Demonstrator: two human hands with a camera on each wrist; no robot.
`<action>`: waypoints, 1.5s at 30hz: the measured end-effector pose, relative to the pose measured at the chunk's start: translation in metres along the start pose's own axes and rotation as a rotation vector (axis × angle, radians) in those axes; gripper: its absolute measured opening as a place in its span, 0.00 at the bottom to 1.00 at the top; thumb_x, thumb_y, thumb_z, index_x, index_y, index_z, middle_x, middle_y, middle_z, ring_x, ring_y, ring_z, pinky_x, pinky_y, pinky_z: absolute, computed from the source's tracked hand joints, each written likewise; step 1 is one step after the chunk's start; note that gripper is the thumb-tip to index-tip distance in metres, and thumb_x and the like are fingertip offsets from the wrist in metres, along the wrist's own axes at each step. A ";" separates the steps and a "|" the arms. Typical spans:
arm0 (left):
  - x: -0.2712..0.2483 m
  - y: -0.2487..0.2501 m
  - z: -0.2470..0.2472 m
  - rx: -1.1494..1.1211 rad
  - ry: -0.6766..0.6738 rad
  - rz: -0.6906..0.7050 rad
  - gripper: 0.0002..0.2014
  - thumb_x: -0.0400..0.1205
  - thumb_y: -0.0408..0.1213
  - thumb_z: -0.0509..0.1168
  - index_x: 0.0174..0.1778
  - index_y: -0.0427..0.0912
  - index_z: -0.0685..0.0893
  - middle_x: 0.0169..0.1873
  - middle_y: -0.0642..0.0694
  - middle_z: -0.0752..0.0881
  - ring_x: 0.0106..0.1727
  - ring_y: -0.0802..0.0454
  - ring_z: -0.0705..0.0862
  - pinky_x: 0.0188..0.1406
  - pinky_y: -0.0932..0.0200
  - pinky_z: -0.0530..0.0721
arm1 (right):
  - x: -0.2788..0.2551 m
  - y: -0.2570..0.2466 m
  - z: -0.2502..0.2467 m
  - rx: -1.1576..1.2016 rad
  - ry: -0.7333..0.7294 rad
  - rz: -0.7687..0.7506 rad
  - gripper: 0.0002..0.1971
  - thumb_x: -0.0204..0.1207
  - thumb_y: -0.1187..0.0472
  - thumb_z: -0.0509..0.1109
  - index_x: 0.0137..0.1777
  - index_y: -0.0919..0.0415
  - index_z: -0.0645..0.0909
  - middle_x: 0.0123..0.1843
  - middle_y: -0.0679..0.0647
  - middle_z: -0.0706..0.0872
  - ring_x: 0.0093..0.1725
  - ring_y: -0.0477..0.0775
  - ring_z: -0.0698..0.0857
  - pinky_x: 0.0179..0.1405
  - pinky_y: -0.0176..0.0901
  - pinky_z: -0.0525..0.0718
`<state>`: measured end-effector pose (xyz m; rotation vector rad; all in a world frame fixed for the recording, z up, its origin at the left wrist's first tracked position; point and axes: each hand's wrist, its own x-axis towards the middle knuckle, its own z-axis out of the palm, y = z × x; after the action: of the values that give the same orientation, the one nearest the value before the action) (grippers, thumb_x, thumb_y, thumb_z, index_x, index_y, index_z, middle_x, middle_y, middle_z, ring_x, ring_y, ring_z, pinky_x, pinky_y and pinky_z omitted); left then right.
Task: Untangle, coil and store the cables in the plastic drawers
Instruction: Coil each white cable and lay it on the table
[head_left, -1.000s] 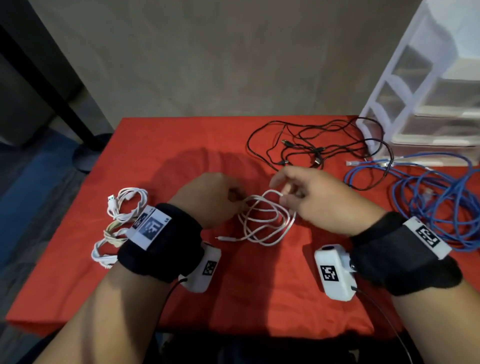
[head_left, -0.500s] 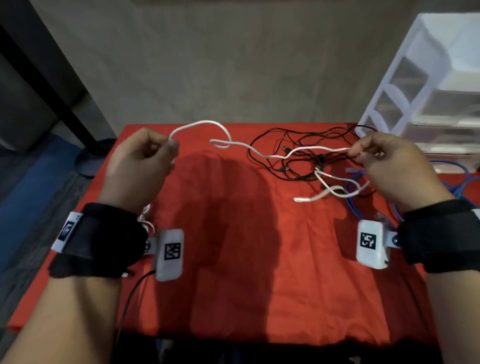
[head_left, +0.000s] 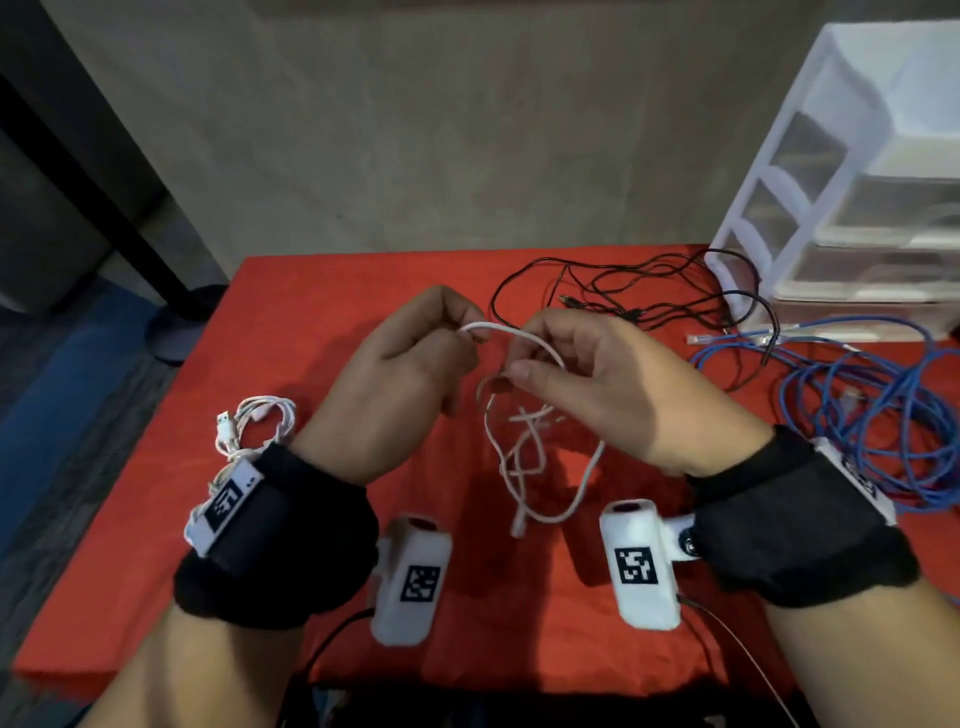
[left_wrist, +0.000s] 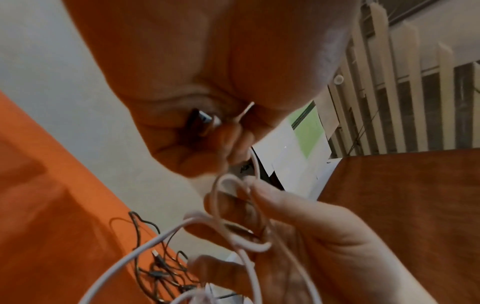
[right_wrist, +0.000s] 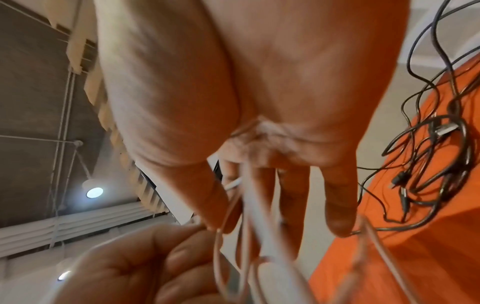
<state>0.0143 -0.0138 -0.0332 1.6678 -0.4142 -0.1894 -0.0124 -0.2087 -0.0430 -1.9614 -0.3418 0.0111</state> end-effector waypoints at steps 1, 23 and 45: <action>-0.001 0.003 -0.002 -0.015 0.018 -0.022 0.05 0.78 0.36 0.60 0.42 0.40 0.79 0.25 0.50 0.72 0.24 0.55 0.68 0.28 0.54 0.68 | 0.001 0.001 -0.003 0.028 0.055 -0.004 0.03 0.84 0.65 0.70 0.49 0.63 0.82 0.40 0.58 0.91 0.39 0.61 0.89 0.41 0.54 0.83; 0.000 0.007 0.008 -0.281 0.007 -0.191 0.16 0.89 0.41 0.62 0.34 0.42 0.79 0.40 0.43 0.91 0.53 0.47 0.89 0.58 0.47 0.84 | -0.006 -0.014 -0.011 -0.230 0.112 -0.077 0.17 0.90 0.51 0.62 0.41 0.58 0.78 0.26 0.51 0.73 0.26 0.43 0.70 0.28 0.38 0.68; -0.010 0.004 -0.001 -0.446 -0.295 -0.226 0.19 0.85 0.43 0.62 0.69 0.43 0.88 0.51 0.46 0.85 0.51 0.54 0.85 0.52 0.40 0.89 | -0.002 -0.005 -0.020 0.034 0.262 0.030 0.10 0.85 0.53 0.71 0.45 0.57 0.86 0.31 0.60 0.71 0.21 0.42 0.64 0.19 0.32 0.61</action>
<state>0.0050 -0.0096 -0.0300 1.2439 -0.3693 -0.6545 -0.0120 -0.2249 -0.0305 -1.9057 -0.1388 -0.2176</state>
